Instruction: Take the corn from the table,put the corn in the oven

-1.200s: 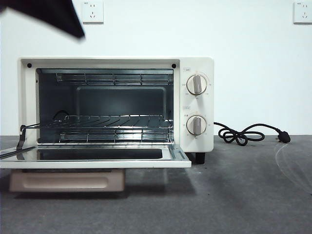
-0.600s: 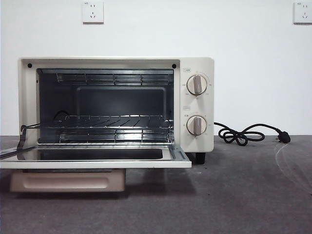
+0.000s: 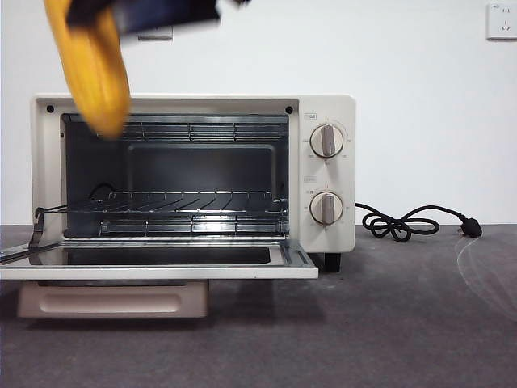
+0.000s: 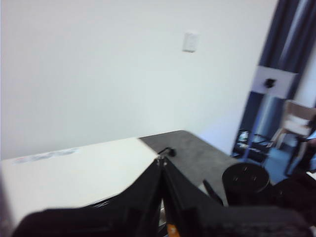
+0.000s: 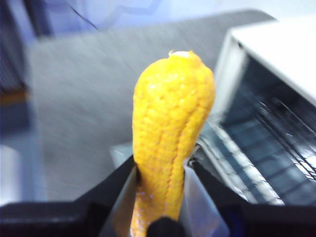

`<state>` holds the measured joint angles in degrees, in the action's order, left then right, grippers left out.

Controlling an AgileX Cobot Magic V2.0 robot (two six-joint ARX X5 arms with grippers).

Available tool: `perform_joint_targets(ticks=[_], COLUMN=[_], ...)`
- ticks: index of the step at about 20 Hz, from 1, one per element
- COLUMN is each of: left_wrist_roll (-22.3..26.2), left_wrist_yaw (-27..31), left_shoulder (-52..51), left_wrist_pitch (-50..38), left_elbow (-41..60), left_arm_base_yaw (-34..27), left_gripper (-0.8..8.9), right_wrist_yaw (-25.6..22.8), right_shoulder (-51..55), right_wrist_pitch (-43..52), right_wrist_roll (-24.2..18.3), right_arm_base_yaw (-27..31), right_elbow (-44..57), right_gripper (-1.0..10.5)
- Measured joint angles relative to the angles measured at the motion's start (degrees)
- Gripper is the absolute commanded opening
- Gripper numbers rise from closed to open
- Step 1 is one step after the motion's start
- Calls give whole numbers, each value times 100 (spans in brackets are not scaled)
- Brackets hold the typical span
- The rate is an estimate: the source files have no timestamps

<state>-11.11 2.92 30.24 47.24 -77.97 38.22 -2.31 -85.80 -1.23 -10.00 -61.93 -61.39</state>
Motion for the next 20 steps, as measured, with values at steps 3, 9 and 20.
perform_joint_targets(ticks=[3, 9, 20], left_wrist_roll=[39, 59, 61], left_wrist_yaw=[240, 286, 295], left_shoulder=[0, 2, 2], left_wrist_pitch=[297, 516, 560], left_elbow=[-164, -190, -190], left_arm_base_yaw=[2, 0, 2], left_gripper=[-5, -5, -5], right_wrist_yaw=[-667, -1921, -3121], right_shoulder=[-420, -1156, -2179], right_wrist_pitch=[68, 105, 695], right_wrist_roll=[-625, -2052, -3412], right_arm_base_yaw=[-11, -11, -9], right_elbow=[-46, -564, -1397], right_gripper=[-12, -12, -12])
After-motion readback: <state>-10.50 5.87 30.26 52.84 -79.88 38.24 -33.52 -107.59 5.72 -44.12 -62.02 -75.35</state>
